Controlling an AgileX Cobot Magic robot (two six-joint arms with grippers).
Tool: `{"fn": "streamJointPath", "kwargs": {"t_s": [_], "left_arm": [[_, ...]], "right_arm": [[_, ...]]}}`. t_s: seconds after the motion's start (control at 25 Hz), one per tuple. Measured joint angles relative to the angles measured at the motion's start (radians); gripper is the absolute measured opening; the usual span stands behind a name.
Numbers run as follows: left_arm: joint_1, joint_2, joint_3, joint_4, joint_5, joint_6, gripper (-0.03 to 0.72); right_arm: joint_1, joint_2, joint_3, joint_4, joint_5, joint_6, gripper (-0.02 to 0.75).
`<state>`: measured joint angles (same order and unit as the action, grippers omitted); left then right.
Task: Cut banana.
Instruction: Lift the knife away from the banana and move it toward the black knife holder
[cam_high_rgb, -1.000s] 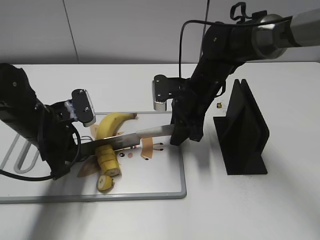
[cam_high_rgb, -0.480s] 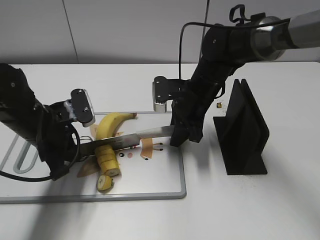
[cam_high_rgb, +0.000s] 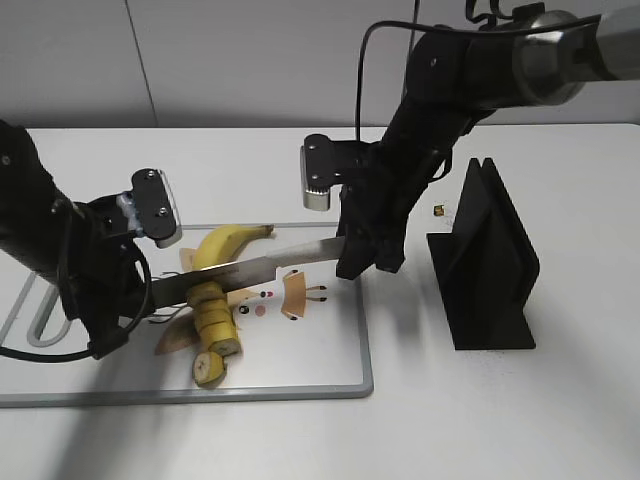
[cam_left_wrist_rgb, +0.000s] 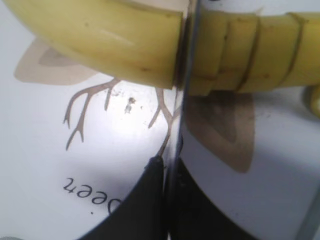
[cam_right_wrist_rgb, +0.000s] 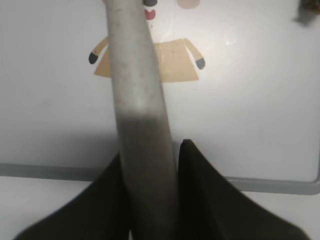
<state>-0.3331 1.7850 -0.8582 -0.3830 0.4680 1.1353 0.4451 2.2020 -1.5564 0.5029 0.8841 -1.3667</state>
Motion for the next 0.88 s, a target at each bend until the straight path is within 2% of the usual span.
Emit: {"fn": "streamJointPath", "kwargs": {"t_s": [0.88], "left_arm": [[0.0,-0.139,0.0,0.013,0.045,-0.002,-0.007]], "right_arm": [[0.001,-0.114,0.0,-0.016,0.03,0.003,0.204]]}}
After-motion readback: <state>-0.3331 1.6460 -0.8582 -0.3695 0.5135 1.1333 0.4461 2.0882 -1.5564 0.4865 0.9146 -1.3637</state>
